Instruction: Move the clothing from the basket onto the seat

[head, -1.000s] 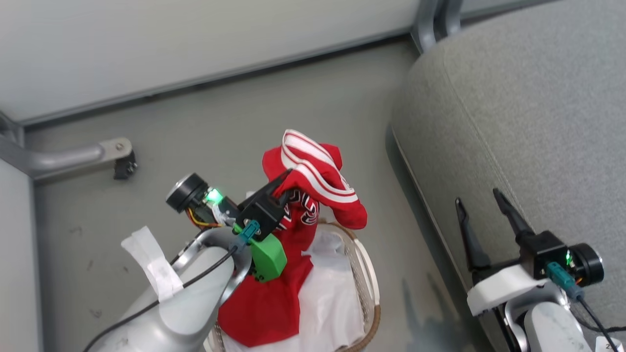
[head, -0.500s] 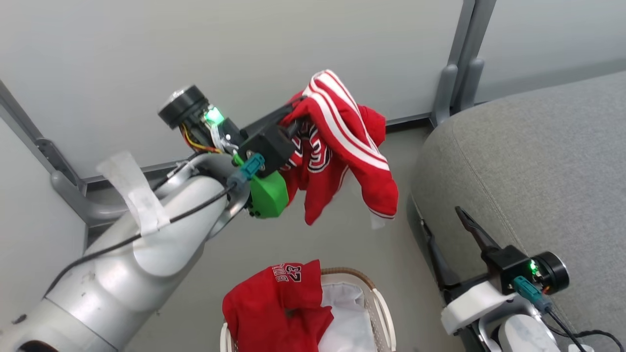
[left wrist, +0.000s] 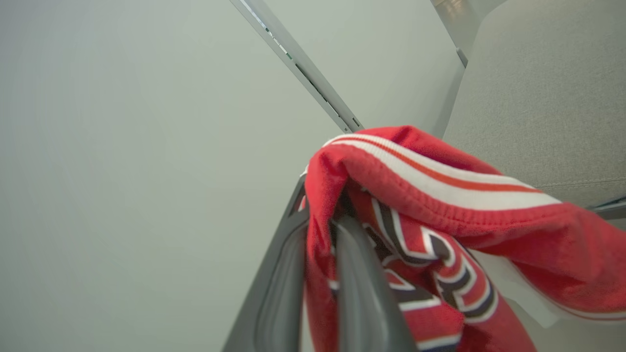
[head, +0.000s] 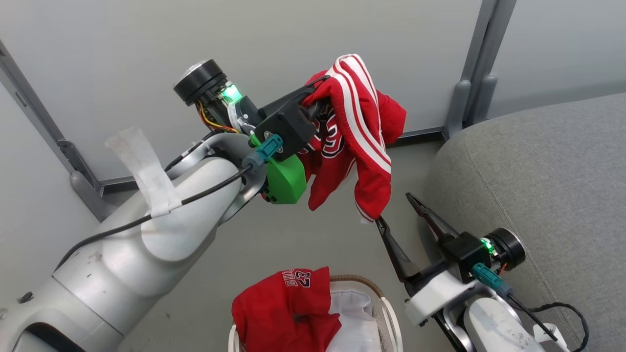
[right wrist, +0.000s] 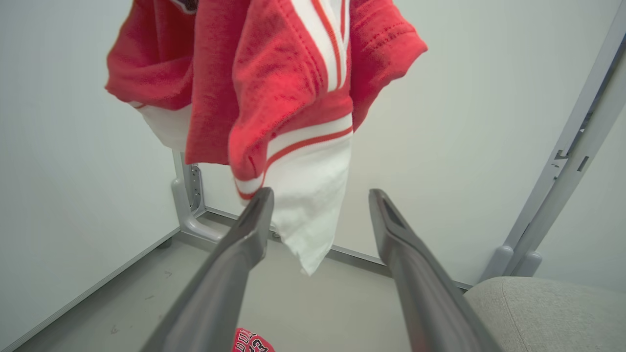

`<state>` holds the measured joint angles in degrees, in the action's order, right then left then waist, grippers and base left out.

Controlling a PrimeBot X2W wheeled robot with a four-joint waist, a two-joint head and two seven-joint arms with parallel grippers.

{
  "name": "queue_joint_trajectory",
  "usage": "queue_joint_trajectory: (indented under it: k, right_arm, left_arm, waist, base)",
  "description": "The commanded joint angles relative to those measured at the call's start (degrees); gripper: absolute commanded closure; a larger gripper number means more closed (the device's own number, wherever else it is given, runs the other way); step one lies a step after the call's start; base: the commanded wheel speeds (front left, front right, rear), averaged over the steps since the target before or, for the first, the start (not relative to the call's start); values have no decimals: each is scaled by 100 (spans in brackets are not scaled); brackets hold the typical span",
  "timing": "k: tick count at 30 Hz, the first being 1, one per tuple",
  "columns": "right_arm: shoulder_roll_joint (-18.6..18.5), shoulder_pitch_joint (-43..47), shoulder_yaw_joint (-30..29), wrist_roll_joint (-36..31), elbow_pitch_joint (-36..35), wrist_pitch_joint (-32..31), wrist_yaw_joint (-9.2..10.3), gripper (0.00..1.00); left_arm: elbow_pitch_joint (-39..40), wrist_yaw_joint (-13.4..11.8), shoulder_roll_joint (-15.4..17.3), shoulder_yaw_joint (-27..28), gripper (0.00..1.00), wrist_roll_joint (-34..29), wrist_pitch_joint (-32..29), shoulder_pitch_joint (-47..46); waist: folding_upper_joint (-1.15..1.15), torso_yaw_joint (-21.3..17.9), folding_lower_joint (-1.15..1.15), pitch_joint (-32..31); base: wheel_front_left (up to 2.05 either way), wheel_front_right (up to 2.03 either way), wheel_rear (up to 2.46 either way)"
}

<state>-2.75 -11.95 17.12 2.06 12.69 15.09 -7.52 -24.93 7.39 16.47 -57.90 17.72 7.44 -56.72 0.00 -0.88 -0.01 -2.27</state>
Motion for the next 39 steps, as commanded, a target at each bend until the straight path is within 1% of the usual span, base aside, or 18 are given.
queue_joint_trajectory:
  k: [1, 7, 19, 23, 26, 27, 28, 29, 31, 32, 33, 39]
  right_arm:
    - [-26, -141, 32, 26, 41, 12, 6, 0]
    - [-25, -436, 153, 69, 121, 12, 6, 0]
    - [-24, -981, 495, 35, 219, 12, 6, 0]
    - [-23, -1282, 526, -6, 438, 12, 6, 0]
    - [-23, -1429, 637, 84, 652, 12, 6, 0]
    - [-24, -1468, 677, 119, 729, 12, 6, 19]
    - [-23, -1509, 719, 147, 802, 12, 6, 54]
    - [-24, -1558, 739, 165, 855, 12, 6, 64]
    - [-24, -1637, 764, 200, 923, 12, 6, 78]
    - [-23, -1657, 766, 199, 940, 12, 6, 78]
    - [-23, -1666, 766, 213, 947, 12, 6, 100]
    - [-24, -1583, 705, 210, 916, 12, 6, 100]
  left_arm:
    - [26, 12, -49, -47, 100, 55, -1, -92]
    - [102, 13, -97, -185, 100, 160, -16, -159]
    - [221, 13, -133, -375, 100, 247, 20, -74]
    - [318, 13, -158, -474, 100, 347, 21, -7]
    - [333, 13, -144, -530, 100, 425, 36, 33]
    - [333, 13, -133, -547, 100, 447, 43, 41]
    - [329, 13, -118, -564, 100, 476, 52, 49]
    - [322, 13, -107, -574, 100, 502, 55, 59]
    - [307, 13, -82, -582, 100, 549, 75, 106]
    - [297, 13, -73, -578, 100, 581, 69, 139]
    - [291, 13, -60, -574, 100, 598, 73, 159]
    - [182, -54, 32, -518, 100, 748, 134, 312]
  waist:
    - [0, 37, 1, -6]
    - [0, 143, 1, 5]
    - [0, 202, 1, 4]
    - [0, 245, 1, 7]
    - [0, 262, 1, 1]
    - [0, 263, 1, -2]
    - [0, 262, 1, -6]
    - [0, 259, 1, -8]
    - [0, 251, 1, -13]
    - [0, 246, 1, -15]
    - [0, 241, 1, -17]
    - [0, 188, 1, -22]
  base:
    - [0, 0, 0]
    - [0, 0, 0]
    - [0, 0, 0]
    - [0, 0, 0]
    - [0, 0, 0]
    - [0, 0, 0]
    - [0, 0, 0]
    - [0, 0, 0]
    - [0, 0, 0]
    - [0, 0, 0]
    - [0, 0, 0]
    - [0, 0, 0]
